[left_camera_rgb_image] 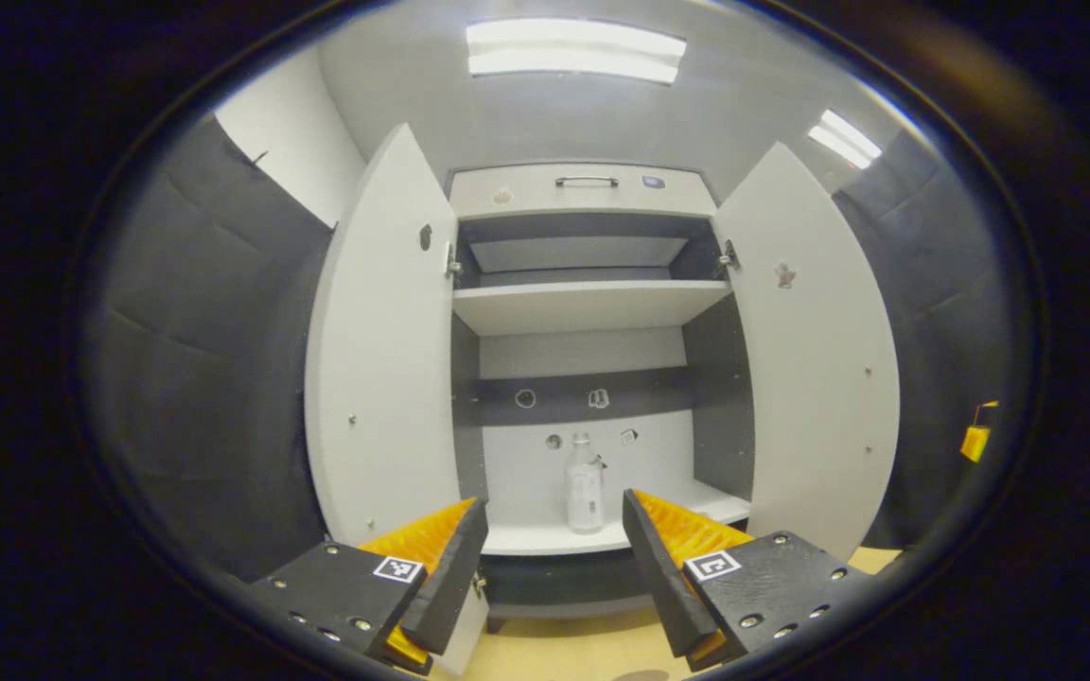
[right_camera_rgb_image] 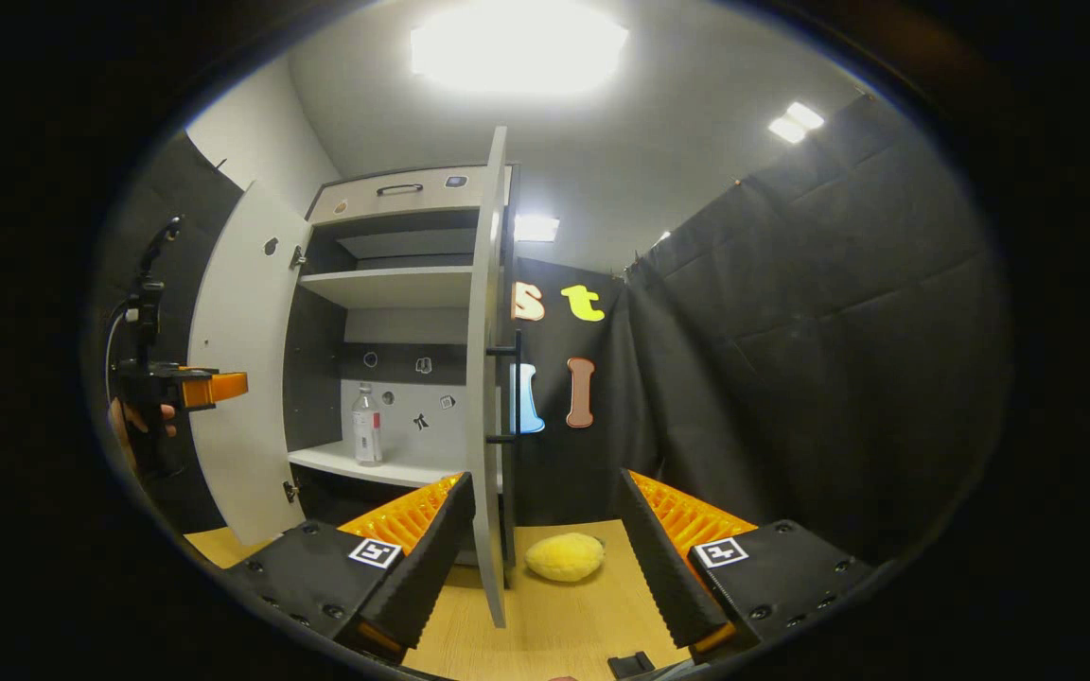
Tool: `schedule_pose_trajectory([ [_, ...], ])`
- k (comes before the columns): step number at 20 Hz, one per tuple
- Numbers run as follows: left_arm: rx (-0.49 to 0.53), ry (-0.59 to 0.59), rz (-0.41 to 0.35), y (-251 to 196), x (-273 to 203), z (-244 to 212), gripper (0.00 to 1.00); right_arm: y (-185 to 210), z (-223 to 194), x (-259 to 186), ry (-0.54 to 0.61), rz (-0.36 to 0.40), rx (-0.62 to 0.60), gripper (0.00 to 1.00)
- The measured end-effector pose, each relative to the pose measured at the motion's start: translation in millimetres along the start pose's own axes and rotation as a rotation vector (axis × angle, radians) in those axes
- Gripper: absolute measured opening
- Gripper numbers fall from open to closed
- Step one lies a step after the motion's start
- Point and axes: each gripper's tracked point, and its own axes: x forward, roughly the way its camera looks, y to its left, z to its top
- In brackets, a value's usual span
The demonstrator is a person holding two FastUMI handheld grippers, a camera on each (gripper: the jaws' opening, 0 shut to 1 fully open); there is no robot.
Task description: Grasp the bottle in the cabinet with the left hand and place it on the coaster, then close the right door with the right hand and the left door with the left hand.
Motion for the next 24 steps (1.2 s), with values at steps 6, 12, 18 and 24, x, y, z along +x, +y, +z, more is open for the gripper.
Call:
schedule_pose_trajectory([
  [6, -0.032, 0.014, -0.076, -9, 84, -25, 0.84, -10, -3, 13, -0.002, -0.103, -0.03, 0.96],
  [12, -0.053, 0.03, -0.127, -18, 153, -53, 0.85, -25, -5, 19, 0.004, -0.217, -0.058, 0.96],
  [18, -0.055, 0.051, -0.169, -34, 213, -82, 0.85, -42, -6, 20, 0.006, -0.336, -0.07, 0.96],
  [24, -0.061, 0.088, -0.185, -41, 260, -111, 0.85, -51, -8, 24, 0.017, -0.417, -0.091, 0.94],
])
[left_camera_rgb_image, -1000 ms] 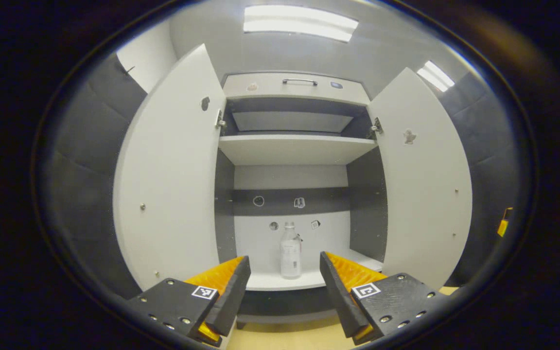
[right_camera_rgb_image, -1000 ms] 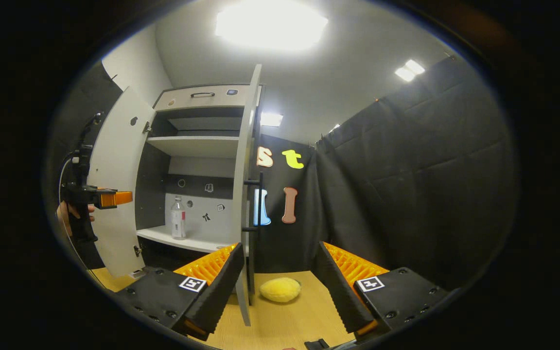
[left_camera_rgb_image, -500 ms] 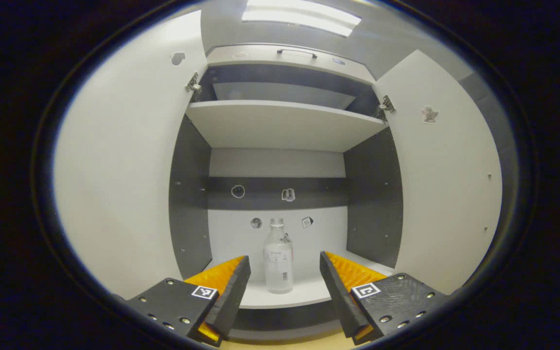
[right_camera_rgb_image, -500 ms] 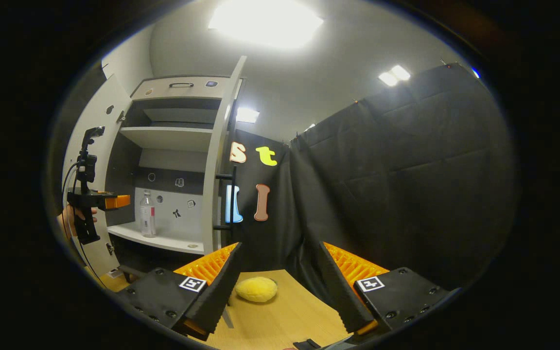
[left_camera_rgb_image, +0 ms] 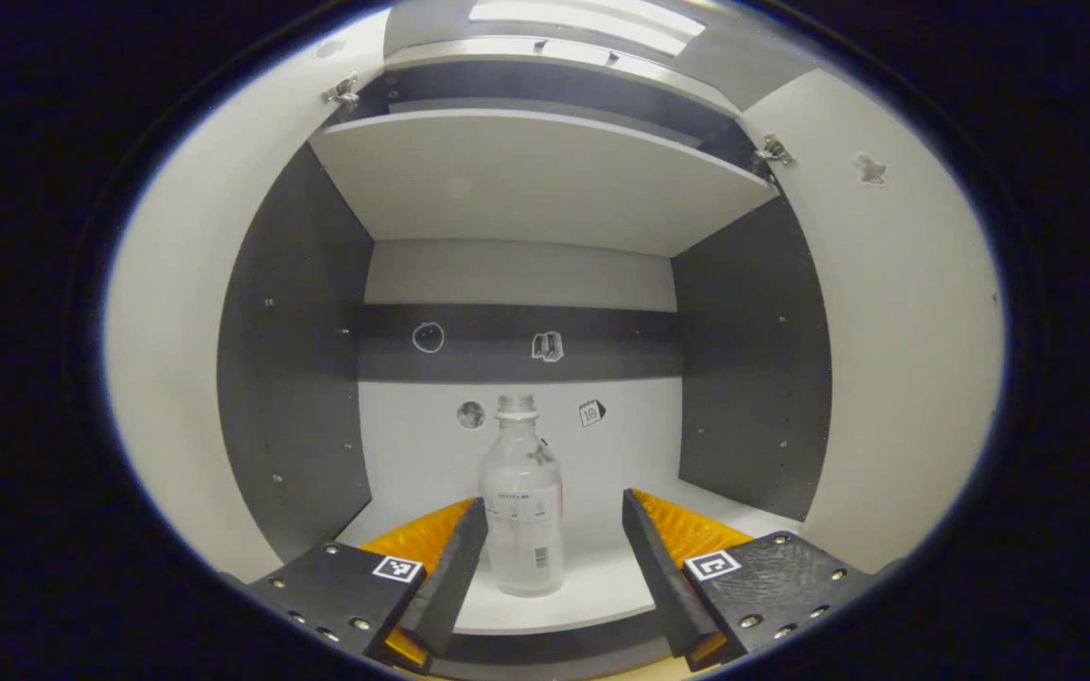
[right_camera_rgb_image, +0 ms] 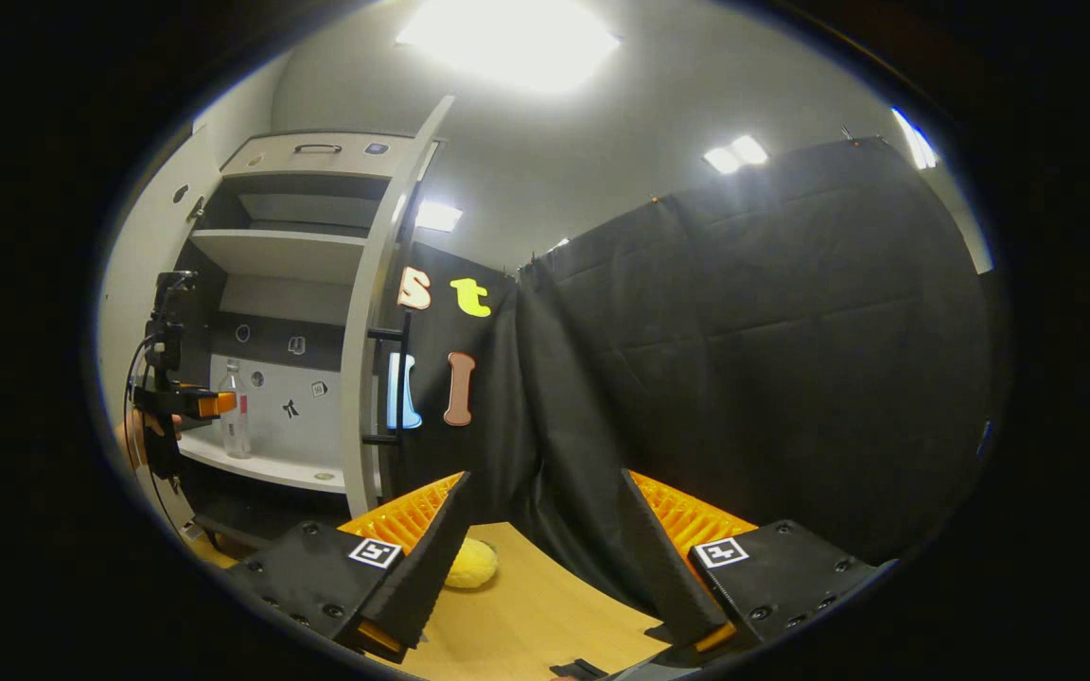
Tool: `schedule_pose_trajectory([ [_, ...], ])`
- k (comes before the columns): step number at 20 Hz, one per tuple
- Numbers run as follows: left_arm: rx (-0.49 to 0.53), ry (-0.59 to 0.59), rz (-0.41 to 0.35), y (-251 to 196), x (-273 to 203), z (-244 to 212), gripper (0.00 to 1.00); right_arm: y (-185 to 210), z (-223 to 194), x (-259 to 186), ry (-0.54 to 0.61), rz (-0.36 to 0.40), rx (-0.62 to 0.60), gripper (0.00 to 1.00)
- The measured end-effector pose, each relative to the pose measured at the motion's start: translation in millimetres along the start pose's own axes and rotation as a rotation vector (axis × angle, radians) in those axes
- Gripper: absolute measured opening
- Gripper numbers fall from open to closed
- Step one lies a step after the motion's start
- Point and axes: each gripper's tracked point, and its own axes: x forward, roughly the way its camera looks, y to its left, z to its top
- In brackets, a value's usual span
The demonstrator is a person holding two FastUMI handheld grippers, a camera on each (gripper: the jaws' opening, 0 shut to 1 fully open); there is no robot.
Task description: Grasp the bottle in the cabinet with the left hand and place it on the coaster, then close the right door with the right hand and the left door with the left hand.
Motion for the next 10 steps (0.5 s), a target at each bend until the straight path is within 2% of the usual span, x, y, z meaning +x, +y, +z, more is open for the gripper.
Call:
schedule_pose_trajectory([
  [8, 0.006, 0.056, 0.048, 14, 44, -30, 0.85, -6, -6, 2, 0.026, -0.061, -0.017, 0.96],
  [9, 0.012, 0.063, 0.052, 15, 47, -31, 0.92, -6, -7, 2, 0.03, -0.063, -0.02, 0.94],
  [10, 0.015, 0.068, 0.056, 16, 51, -34, 0.92, -7, -8, 3, 0.034, -0.063, -0.021, 0.94],
])
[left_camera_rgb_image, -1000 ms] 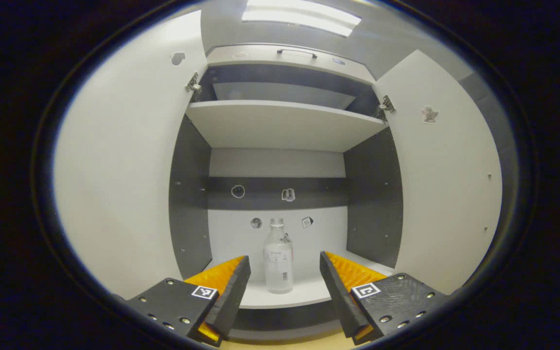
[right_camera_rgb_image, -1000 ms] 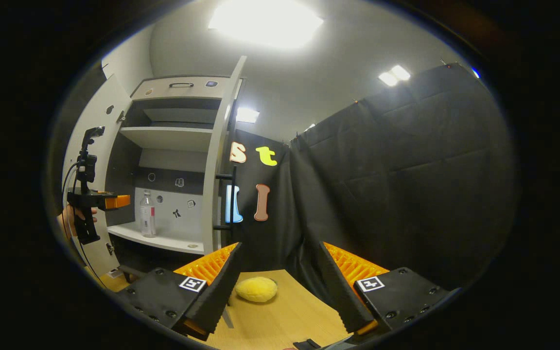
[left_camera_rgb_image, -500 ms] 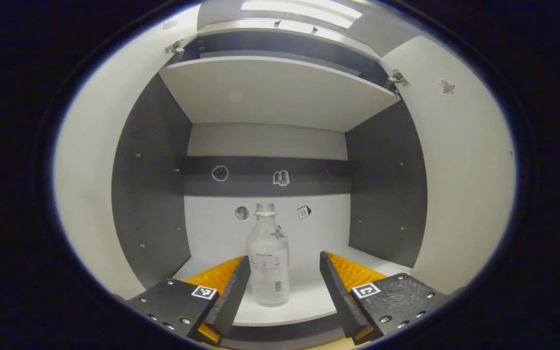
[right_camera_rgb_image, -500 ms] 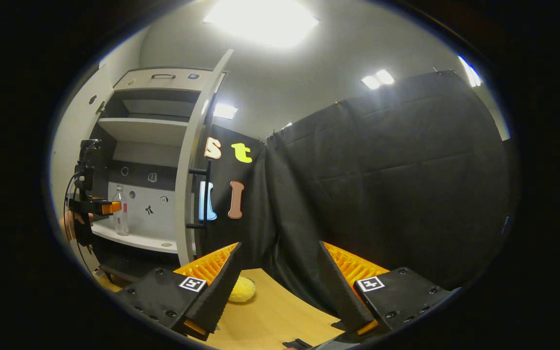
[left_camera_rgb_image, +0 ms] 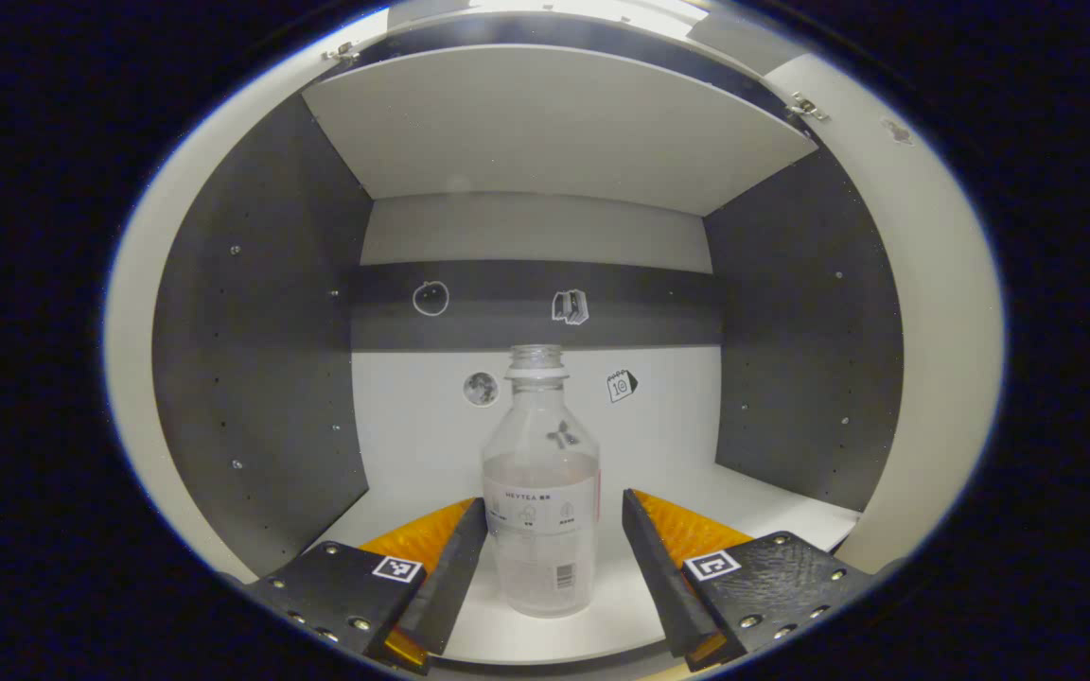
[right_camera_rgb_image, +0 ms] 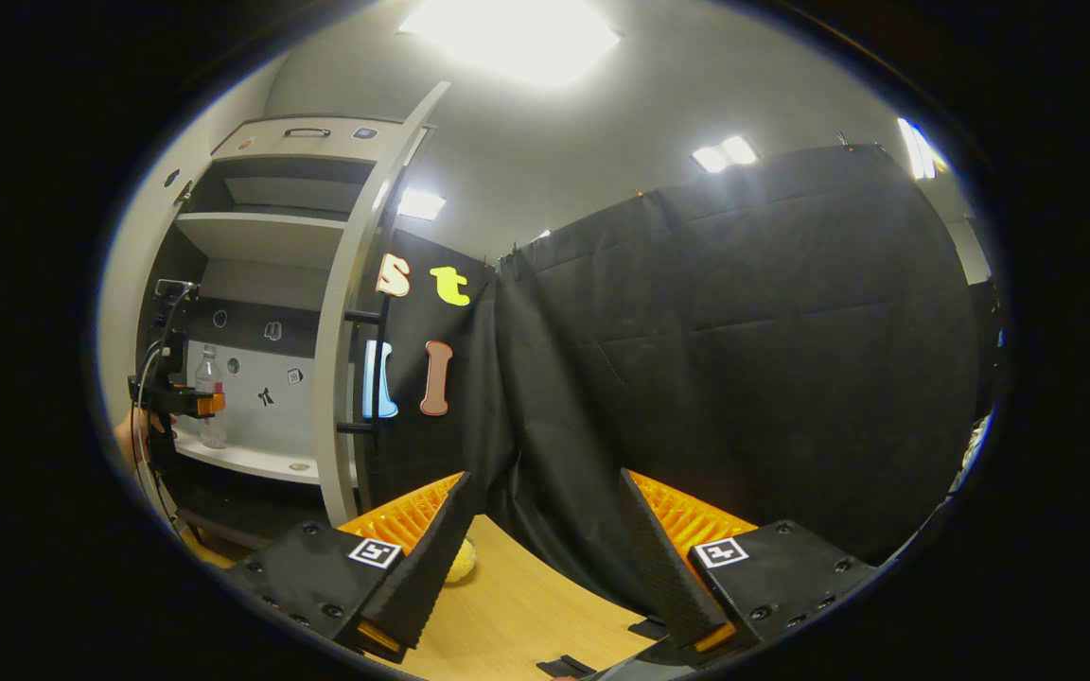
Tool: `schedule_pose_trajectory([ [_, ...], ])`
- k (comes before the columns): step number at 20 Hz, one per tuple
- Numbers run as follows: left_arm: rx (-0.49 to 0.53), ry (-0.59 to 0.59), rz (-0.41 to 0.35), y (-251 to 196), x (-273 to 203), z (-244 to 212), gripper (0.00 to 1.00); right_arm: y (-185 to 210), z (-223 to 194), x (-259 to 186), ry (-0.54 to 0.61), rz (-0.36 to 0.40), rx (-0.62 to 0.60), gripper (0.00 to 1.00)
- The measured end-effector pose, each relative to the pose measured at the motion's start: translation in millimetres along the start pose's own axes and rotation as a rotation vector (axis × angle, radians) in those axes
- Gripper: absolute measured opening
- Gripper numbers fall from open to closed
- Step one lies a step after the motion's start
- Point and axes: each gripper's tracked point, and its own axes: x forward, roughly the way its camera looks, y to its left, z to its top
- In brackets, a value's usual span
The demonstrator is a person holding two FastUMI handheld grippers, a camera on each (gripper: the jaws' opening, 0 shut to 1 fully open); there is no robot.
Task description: Grasp the bottle in the cabinet with the left hand and place it on the coaster, then close the right door with the right hand and the left door with the left hand.
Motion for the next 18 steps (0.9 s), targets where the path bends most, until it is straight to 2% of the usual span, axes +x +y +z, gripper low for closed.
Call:
schedule_pose_trajectory([
  [1, 0.006, 0.003, 0.008, 1, 2, 0, 0.85, 1, 0, 1, 0.004, 0.002, 0.003, 0.96],
  [2, 0.009, 0.002, 0.018, 5, 4, -2, 0.84, 2, -1, 1, 0.007, 0.008, 0.008, 0.96],
  [3, 0.008, -0.004, 0.02, 6, 4, -2, 0.71, 4, -2, 0, 0.008, 0.014, 0.015, 0.96],
  [4, 0.01, -0.002, 0.015, 4, 3, -2, 0.71, 6, -2, 0, 0.006, 0.023, 0.018, 0.94],
  [5, 0.009, -0.001, 0.01, 3, -1, 0, 0.78, 8, -2, -1, 0.003, 0.032, 0.017, 0.94],
  [6, 0.006, 0.004, 0.006, 2, -5, 0, 0.7, 10, -2, -3, 0.002, 0.042, 0.015, 0.94],
  [12, 0.01, -0.087, 0.015, -3, -44, 30, 0.7, 8, 6, -11, -0.019, 0.123, 0.026, 0.94],
  [14, 0.006, -0.091, 0.022, -3, -59, 33, 0.7, 5, 5, -15, -0.015, 0.153, 0.036, 0.96],
  [18, -0.006, -0.109, 0.049, 2, -89, 40, 0.7, 1, 5, -23, -0.013, 0.208, 0.054, 0.94],
])
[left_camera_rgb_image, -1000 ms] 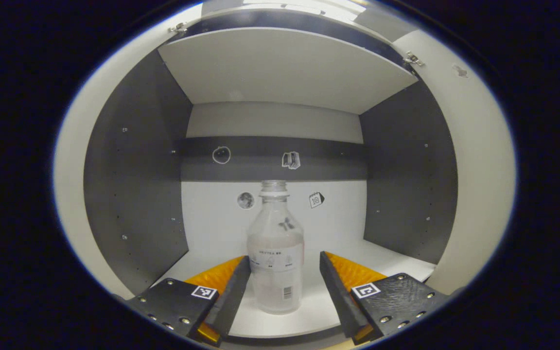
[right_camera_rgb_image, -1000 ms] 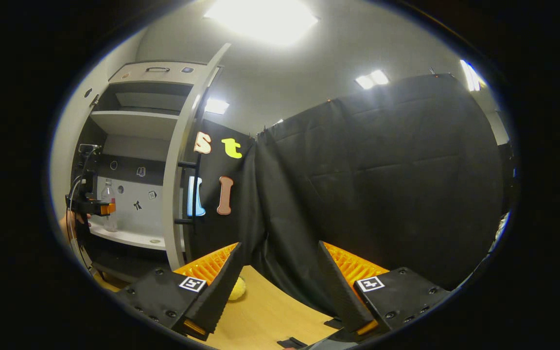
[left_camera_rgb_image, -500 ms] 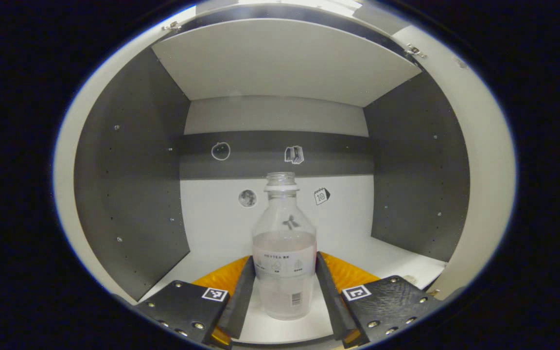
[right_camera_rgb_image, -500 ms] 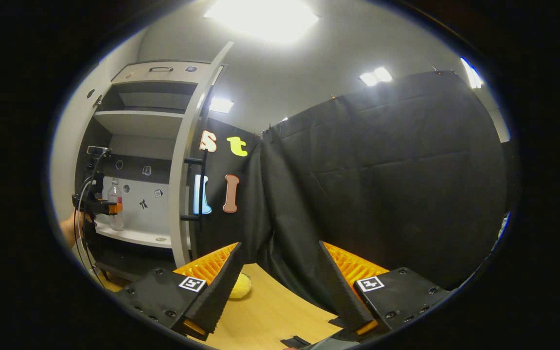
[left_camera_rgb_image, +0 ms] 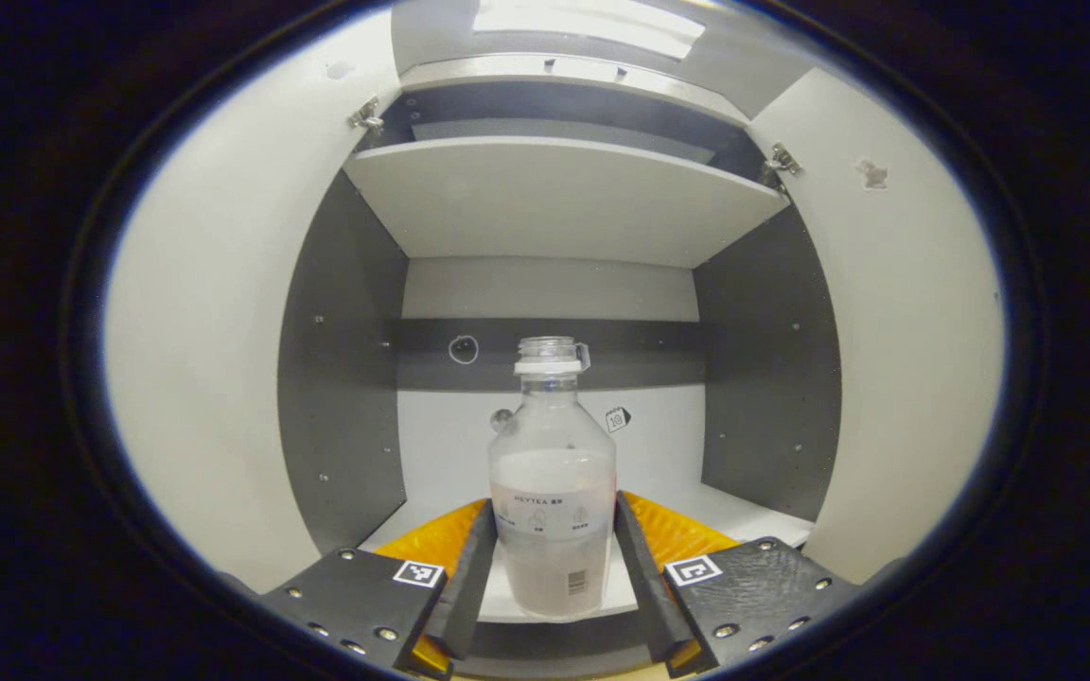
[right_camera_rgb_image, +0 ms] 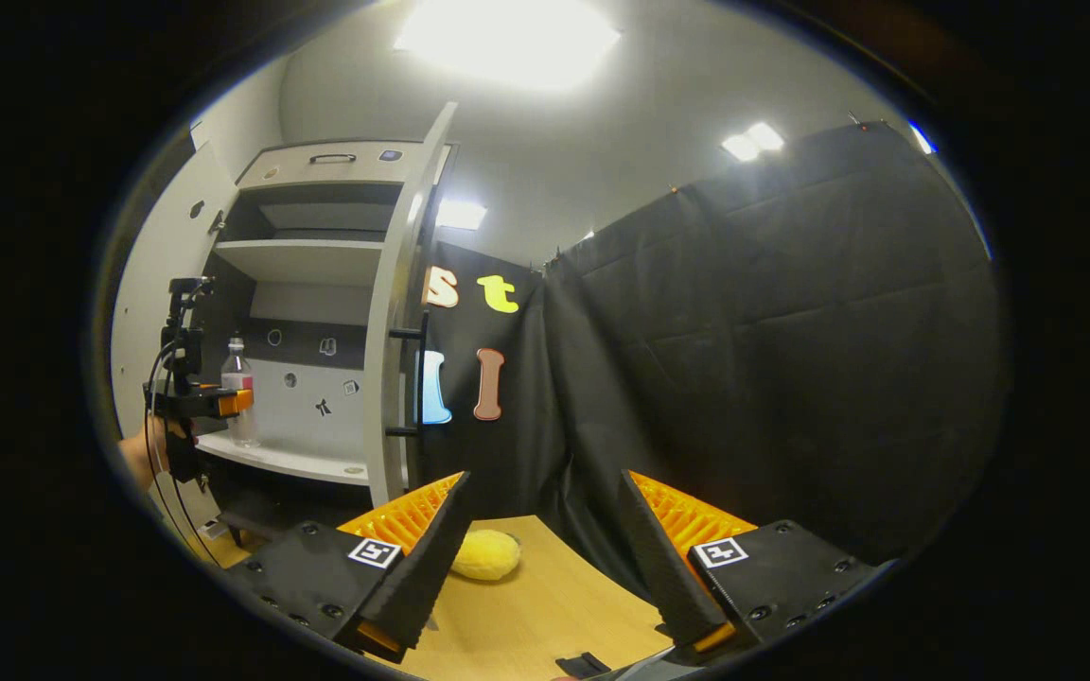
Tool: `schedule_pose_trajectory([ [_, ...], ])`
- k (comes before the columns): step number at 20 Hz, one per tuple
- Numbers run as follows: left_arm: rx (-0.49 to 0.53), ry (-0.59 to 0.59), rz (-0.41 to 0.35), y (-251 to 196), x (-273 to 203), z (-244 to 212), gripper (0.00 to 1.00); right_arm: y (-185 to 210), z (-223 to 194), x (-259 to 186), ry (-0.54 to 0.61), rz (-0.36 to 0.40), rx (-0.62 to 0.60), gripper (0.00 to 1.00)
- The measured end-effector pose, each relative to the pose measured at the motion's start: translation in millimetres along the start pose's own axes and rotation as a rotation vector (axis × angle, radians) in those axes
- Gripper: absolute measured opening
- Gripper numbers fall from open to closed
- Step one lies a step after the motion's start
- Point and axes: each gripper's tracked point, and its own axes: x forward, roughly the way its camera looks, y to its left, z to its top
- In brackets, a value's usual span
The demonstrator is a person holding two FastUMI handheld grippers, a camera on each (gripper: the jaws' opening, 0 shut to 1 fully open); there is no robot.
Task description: Grasp the bottle in the cabinet with the left hand and place it on the coaster, then close the right door with the right hand and the left door with the left hand.
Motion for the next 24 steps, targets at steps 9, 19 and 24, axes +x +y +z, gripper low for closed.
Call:
schedule_pose_trajectory([
  [9, -0.038, 0.011, 0.002, -7, -61, -14, 0.7, -9, -5, -24, 0.021, 0.097, 0.009, 0.94],
  [19, -0.051, 0.03, -0.061, -37, -135, -63, 0.7, -16, -16, -51, 0.051, 0.172, -0.004, 0.94],
  [24, -0.046, 0.085, -0.083, -50, -167, -111, 0.7, -21, -26, -59, 0.078, 0.192, -0.018, 0.96],
])
